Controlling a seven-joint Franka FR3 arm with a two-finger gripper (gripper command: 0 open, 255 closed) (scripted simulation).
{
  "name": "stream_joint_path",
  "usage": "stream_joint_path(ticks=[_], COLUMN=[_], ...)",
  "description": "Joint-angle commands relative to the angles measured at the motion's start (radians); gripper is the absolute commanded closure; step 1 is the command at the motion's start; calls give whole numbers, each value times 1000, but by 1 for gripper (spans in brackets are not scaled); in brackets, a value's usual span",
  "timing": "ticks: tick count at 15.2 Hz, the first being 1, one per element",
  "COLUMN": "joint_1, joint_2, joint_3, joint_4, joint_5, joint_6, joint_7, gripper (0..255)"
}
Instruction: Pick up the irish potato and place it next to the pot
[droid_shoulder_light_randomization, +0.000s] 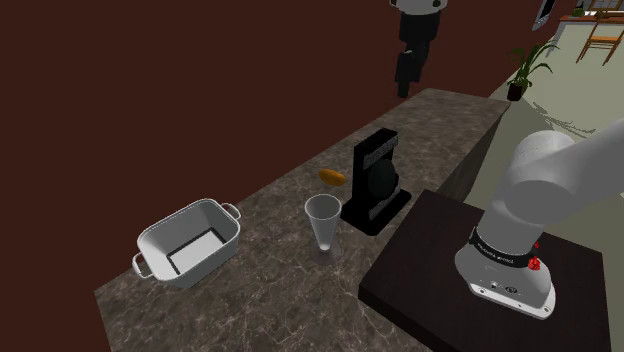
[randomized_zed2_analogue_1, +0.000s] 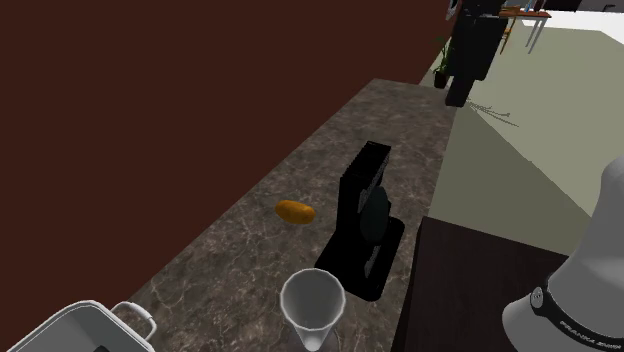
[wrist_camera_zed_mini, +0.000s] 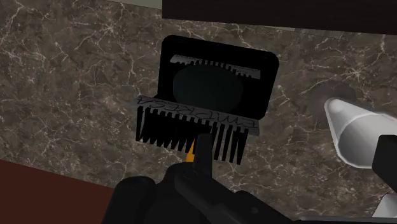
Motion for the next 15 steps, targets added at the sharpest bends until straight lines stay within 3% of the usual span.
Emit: stream_joint_path(ticks=[1, 8, 15], joint_1=[0, -15, -49], joint_2=[0, 150, 372], joint_3=[0, 52, 103], joint_4=[0, -107, -139], joint_5=[0, -51, -138], joint_6=[0, 237, 461], joint_7=[0, 81, 190], gripper=[0, 0, 0])
